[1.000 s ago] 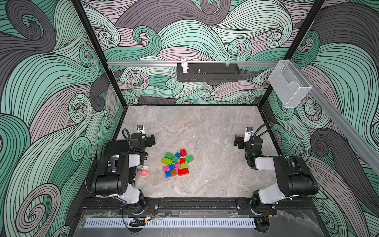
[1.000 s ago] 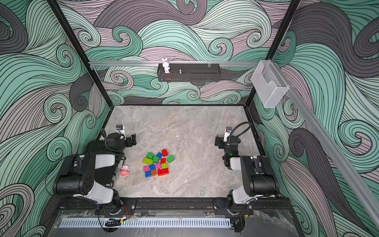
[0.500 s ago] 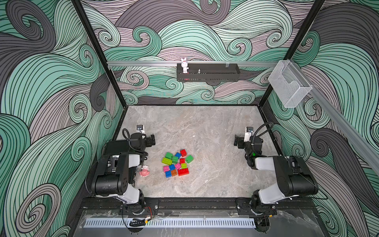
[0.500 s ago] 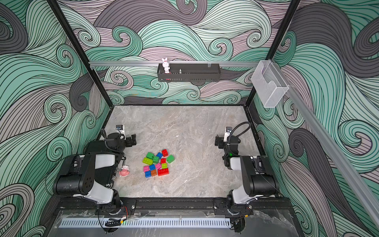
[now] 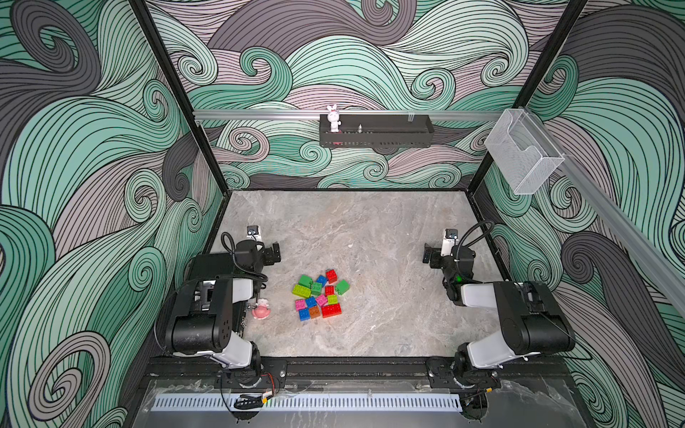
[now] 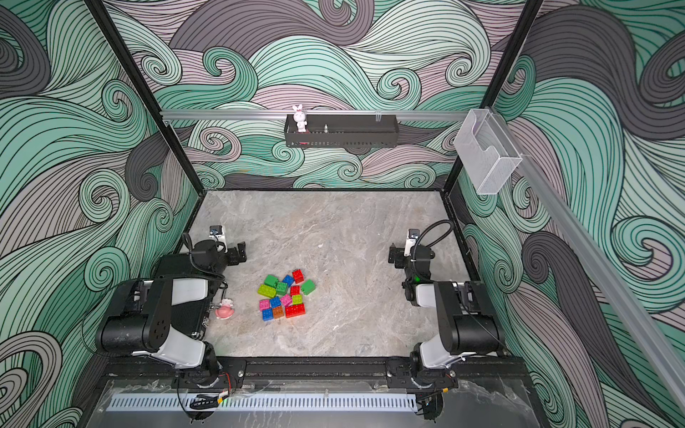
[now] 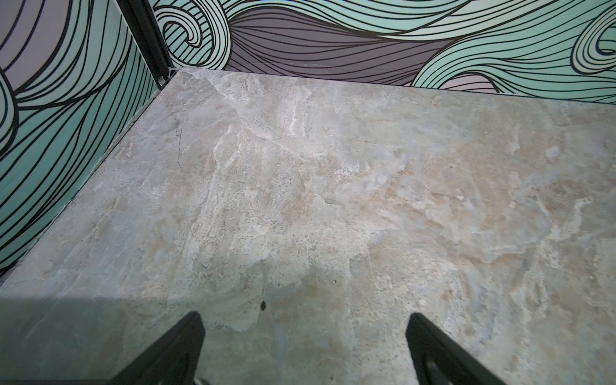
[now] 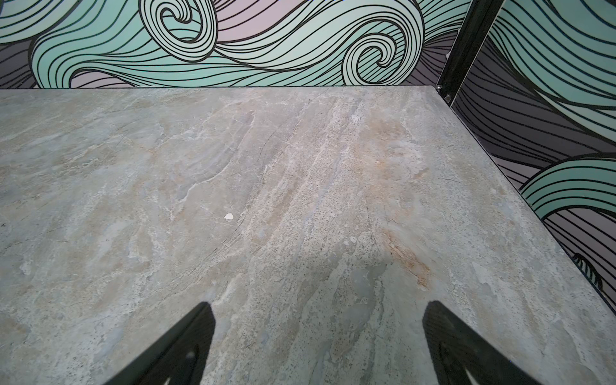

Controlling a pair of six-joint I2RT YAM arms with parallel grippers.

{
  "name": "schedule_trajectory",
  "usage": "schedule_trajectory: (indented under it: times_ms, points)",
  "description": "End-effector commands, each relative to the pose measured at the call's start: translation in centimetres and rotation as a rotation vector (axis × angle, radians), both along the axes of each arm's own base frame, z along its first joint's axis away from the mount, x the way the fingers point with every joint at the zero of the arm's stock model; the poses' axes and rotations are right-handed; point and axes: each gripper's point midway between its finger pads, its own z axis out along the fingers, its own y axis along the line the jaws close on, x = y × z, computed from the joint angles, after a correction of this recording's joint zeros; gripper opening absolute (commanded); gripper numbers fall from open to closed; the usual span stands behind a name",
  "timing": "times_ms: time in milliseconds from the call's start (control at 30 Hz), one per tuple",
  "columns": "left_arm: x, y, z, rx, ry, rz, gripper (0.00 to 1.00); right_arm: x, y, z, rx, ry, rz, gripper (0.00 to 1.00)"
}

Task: Assemble the number 4 with lego
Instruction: Adjust the lego brick at the center of the board.

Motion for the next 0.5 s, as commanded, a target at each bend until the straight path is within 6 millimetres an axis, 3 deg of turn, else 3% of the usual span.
schedule_trajectory:
  times_ms: [0,167,267,333,467]
  points:
    - [0.0,0.4,0.0,-0.001,0.006,0.017,0.99,0.6,0.0,0.8,-0.001,-0.03,-0.002,0.98]
    - [0.3,0.7,1.1,0.01,-0.001,0.032,0.99,0.5,0.0,0.9,0.001,-0.033,-0.002,0.98]
    - [0.2,1.1,2.7,0.007,0.042,0.067,0.99,1.0,0.4,2.5,0.003,-0.026,0.02,0.98]
    - [-0.3,1.6,5.0,0.045,0.0,0.125,0.99,0.7,0.3,3.3,0.011,0.045,0.009,0.98]
    - [-1.6,3.0,9.1,0.033,-0.053,0.346,0.99,0.4,0.2,7.0,0.129,0.099,-0.058,0.98]
